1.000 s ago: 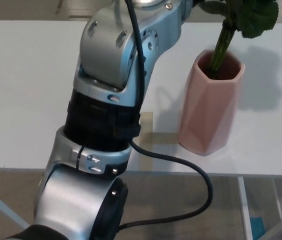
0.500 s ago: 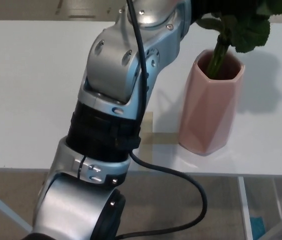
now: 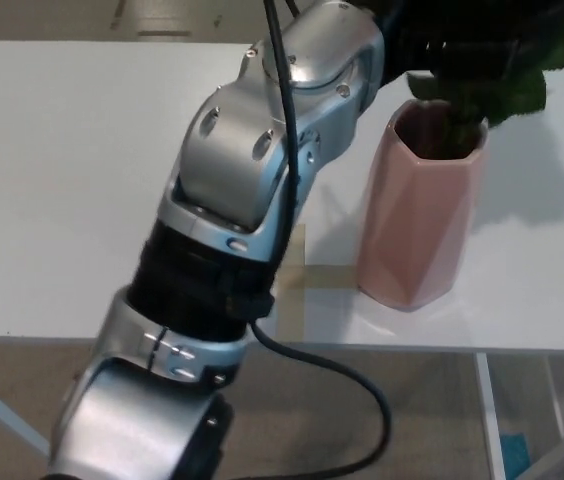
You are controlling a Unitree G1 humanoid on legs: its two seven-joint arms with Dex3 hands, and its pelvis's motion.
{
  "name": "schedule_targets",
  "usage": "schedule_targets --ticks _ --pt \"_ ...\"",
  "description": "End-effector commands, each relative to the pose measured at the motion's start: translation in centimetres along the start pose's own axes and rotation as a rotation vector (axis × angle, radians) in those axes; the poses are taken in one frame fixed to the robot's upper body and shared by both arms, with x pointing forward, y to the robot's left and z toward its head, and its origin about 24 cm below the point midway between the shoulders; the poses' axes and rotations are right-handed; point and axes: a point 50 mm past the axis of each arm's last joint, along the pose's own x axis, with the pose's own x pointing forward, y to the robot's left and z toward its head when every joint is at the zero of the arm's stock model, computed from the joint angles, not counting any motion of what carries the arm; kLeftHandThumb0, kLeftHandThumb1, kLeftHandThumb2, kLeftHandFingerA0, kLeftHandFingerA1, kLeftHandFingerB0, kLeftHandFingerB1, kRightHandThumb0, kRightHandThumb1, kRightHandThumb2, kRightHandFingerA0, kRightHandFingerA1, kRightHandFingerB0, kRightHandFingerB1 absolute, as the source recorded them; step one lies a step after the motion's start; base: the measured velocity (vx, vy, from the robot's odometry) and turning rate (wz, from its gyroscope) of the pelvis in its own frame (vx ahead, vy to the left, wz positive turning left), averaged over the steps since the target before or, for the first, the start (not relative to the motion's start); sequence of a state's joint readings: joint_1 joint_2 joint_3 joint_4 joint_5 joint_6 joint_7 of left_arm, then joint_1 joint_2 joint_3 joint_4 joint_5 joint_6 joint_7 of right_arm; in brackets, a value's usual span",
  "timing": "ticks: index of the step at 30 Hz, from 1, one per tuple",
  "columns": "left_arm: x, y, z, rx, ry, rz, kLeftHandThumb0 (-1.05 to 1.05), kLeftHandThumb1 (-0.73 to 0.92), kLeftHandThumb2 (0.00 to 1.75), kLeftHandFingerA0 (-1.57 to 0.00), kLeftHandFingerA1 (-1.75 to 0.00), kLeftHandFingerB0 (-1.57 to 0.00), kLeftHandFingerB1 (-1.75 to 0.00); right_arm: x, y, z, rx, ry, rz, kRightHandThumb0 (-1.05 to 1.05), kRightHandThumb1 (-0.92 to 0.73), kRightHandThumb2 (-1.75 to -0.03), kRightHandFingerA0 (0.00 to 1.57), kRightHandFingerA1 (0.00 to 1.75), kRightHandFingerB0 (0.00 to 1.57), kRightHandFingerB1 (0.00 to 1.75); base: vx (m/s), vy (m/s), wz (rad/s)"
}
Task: Use the left hand to pick up the rose and then lift and insert it into the pink vase.
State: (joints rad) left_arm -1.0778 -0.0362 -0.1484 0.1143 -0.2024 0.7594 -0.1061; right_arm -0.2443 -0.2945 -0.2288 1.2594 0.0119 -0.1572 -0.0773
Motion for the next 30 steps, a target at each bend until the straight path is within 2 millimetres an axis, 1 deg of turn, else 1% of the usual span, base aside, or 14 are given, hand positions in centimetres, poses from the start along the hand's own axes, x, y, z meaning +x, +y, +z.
schedule_targets --ticks 1,3,4,7,8,11,20,21,23,24,25,26,27,30 --pt "-0.5 -0.1 -0.6 0.081 0.112 -0.212 -0.77 0.43 0.83 0.0 0.0 0.0 -0.01 -0.1 0.0 -0.4 0.02 0.018 0.001 -0.2 -0.55 -0.55 0.7 0.52 0.6 0.47 0.0 0.0 0.0" --pt "-0.6 0.0 -0.7 0.081 0.113 -0.22 -0.78 0.44 0.83 0.0 0.0 0.0 -0.01 -0.1 0.0 -0.4 0.022 0.019 0.0 -0.21 -0.55 -0.55 0.7 0.52 0.6 0.47 0.0 0.0 0.0" --pt "-0.7 0.0 -0.8 0.079 0.115 -0.221 -0.85 0.48 0.59 0.0 0.0 0.0 -0.02 -0.1 0.0 -0.4 0.021 0.018 0.001 -0.21 -0.55 -0.55 0.7 0.52 0.6 0.47 0.0 0.0 0.0" --pt "-0.8 0.4 -1.1 0.068 0.123 -0.222 -0.85 0.5 0.59 0.0 0.0 0.0 -0.01 0.0 0.1 -0.3 0.022 0.016 0.002 -0.2 -0.55 -0.55 0.7 0.52 0.6 0.47 0.0 0.0 0.0" --pt "-0.8 0.5 -1.2 0.067 0.128 -0.221 -0.85 0.49 0.61 0.0 0.0 0.0 0.0 0.0 0.1 -0.3 0.024 0.017 0.001 -0.2 -0.55 -0.55 0.7 0.52 0.6 0.47 0.0 0.0 0.0" --pt "-0.9 0.8 -1.1 0.078 0.132 -0.219 -0.86 0.49 0.58 0.0 0.0 0.0 0.0 0.0 0.1 -0.2 0.018 0.019 -0.003 -0.2 -0.55 -0.55 0.71 0.52 0.6 0.47 0.0 0.0 0.0" --pt "-1.5 1.7 -1.5 0.055 0.126 -0.225 -0.84 0.48 0.59 0.0 0.0 0.0 -0.01 -0.1 0.0 -0.4 0.022 0.023 0.0 -0.2 -0.55 -0.55 0.71 0.52 0.6 0.47 0.0 0.0 0.0" --pt "-1.6 1.8 -1.3 0.058 0.122 -0.223 -0.78 0.41 0.79 0.0 0.0 0.0 -0.03 -0.1 0.1 -0.4 0.026 0.021 0.001 -0.21 -0.55 -0.55 0.71 0.52 0.6 0.47 0.0 0.0 0.0" --pt "-1.7 1.9 -1.2 0.058 0.117 -0.224 -0.77 0.41 0.79 0.0 0.0 0.0 -0.03 -0.1 0.1 -0.4 0.027 0.02 0.002 -0.21 -0.55 -0.55 0.71 0.52 0.6 0.47 0.0 0.0 0.0" --pt "-1.7 1.9 -1.1 0.06 0.114 -0.225 -0.83 0.5 0.58 0.0 0.0 0.0 -0.05 -0.1 0.1 -0.4 0.029 0.02 0.002 -0.21 -0.55 -0.55 0.71 0.52 0.6 0.47 0.0 0.0 0.0" --pt "-1.7 1.9 -1.0 0.064 0.109 -0.226 -0.83 0.5 0.58 0.0 0.0 0.0 -0.05 -0.1 0.1 -0.4 0.032 0.02 0.003 -0.21 -0.55 -0.55 0.71 0.52 0.6 0.47 0.0 0.0 0.0" --pt "-1.7 1.9 -0.9 0.06 0.108 -0.227 -0.77 0.42 0.8 0.0 0.0 0.0 -0.03 -0.1 0.0 -0.4 0.033 0.02 0.001 -0.21 -0.55 -0.55 0.71 0.52 0.6 0.47 0.0 0.0 0.0" --pt "-1.8 1.9 -0.9 0.063 0.106 -0.227 -0.78 0.44 0.83 0.0 0.0 0.0 -0.01 -0.1 0.1 -0.5 0.036 0.02 0.001 -0.21 -0.55 -0.55 0.72 0.52 0.6 0.47 0.0 0.0 0.0" --pt "-1.9 2.1 -0.5 0.048 0.098 -0.236 -0.78 0.44 0.83 0.0 0.0 0.0 -0.01 -0.1 0.0 -0.6 0.046 0.026 -0.002 -0.2 -0.55 -0.55 0.72 0.53 0.6 0.47 0.0 0.0 0.0"
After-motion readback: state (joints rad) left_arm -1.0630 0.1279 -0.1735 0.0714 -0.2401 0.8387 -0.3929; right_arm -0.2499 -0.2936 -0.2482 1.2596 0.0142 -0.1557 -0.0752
